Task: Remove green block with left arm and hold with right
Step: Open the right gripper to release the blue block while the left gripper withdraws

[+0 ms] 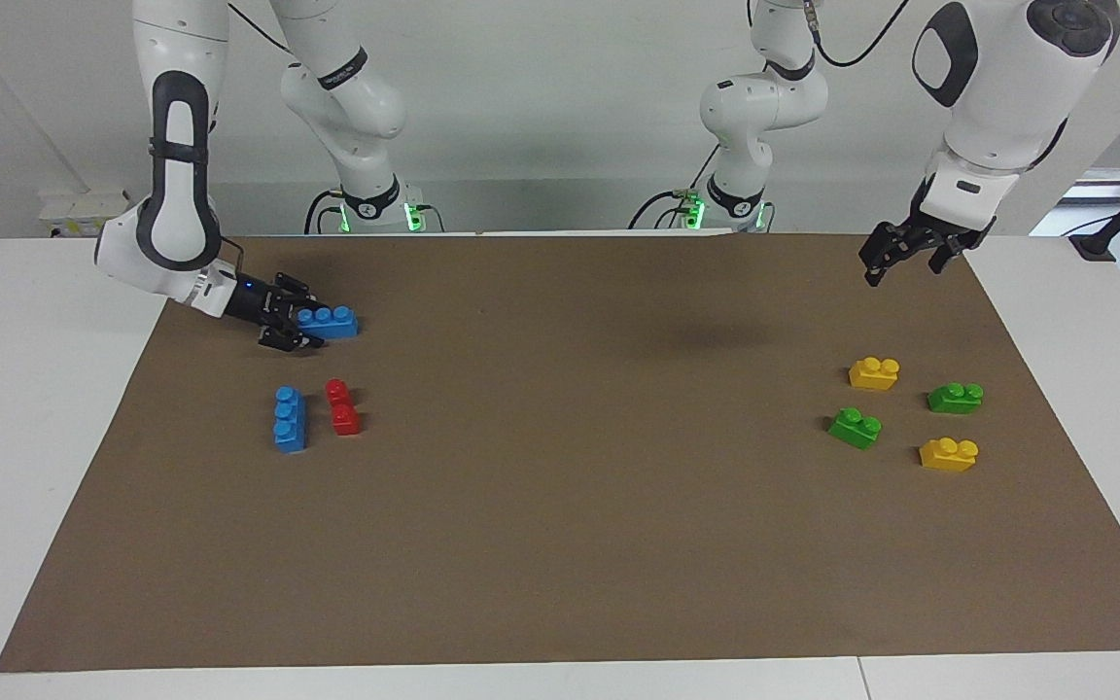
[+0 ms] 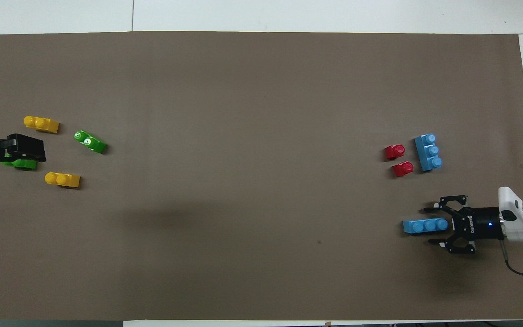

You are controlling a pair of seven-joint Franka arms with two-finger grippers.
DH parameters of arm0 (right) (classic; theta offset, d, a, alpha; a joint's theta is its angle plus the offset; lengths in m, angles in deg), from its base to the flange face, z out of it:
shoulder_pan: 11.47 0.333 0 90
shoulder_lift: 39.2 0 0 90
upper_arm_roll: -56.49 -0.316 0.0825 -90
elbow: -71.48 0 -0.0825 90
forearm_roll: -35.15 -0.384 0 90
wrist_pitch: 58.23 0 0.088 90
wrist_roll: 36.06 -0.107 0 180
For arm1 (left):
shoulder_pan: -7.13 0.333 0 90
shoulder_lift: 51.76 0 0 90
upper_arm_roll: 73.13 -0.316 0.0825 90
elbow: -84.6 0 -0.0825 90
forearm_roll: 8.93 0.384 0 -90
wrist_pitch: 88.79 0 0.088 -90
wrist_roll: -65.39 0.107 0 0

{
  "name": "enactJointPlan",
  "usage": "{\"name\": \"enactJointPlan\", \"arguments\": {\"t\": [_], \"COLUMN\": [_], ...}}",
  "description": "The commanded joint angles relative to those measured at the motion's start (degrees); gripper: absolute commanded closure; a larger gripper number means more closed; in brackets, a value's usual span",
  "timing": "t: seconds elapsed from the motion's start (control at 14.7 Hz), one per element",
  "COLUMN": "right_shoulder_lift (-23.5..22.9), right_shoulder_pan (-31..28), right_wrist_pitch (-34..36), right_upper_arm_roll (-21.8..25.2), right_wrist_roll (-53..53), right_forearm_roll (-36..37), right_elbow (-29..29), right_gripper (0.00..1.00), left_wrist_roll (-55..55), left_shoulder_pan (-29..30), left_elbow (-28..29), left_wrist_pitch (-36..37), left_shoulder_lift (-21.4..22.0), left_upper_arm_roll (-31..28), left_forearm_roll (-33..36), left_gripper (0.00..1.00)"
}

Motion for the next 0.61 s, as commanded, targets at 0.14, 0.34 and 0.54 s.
{"name": "enactJointPlan", "arguments": {"t": [0.14, 0.34, 0.54], "right_shoulder_lift": [3.69, 5.98, 7.30], "right_shoulder_pan": [1.19, 1.81, 3.74], "right_wrist_pitch": [4.54, 8.24, 11.14], "right_upper_arm_roll": [-0.98, -0.98, -1.06], "right_wrist_roll": [-3.87, -9.85, -15.12], "right_forearm_roll": [0.67, 0.76, 0.76], "right_elbow": [4.98, 5.87, 8.14], "right_gripper": [0.00, 0.00, 0.00], "left_wrist_roll": [5.85, 5.58, 5.58], "left_shoulder_pan": [-0.64, -2.13, -2.22], "left_elbow": [-1.81, -3.65, -3.74], "left_wrist_pitch": [2.73, 4.05, 4.40], "left_shoulder_lift": [0.08, -0.36, -0.10], "left_upper_arm_roll": [-0.53, -1.68, -1.94], "left_forearm_roll": [-1.17, -3.97, -4.16], "left_gripper": [0.00, 0.00, 0.00]}}
